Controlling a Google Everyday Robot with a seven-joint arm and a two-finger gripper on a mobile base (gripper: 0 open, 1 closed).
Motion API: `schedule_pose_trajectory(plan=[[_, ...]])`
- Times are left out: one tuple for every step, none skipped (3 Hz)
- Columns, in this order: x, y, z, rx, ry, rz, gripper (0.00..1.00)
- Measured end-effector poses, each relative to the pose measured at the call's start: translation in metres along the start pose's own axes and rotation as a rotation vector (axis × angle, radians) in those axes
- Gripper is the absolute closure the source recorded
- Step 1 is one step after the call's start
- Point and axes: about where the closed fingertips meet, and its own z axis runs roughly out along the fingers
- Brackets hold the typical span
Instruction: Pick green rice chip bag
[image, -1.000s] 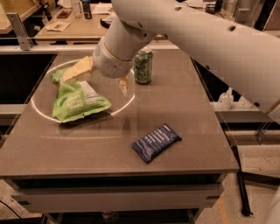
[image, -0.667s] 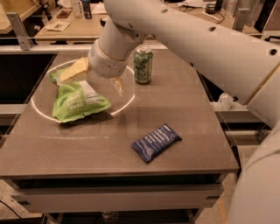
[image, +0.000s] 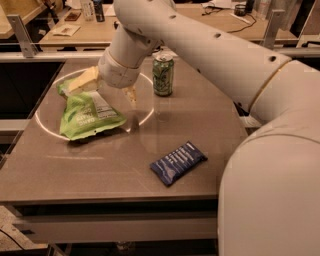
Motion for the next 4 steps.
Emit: schedule_pose_trajectory(plan=[[-0.014,0.002,0.008,-0.015,0.007,0.001,0.14],[-0.019,0.003,0.017,-0.007,0.029,-0.002,0.34],[-0.021,0.001,0.022,0.003,0.050,0.002,0.57],[-0.019,-0.002,0.024,0.009,0.057,0.015,0.79]])
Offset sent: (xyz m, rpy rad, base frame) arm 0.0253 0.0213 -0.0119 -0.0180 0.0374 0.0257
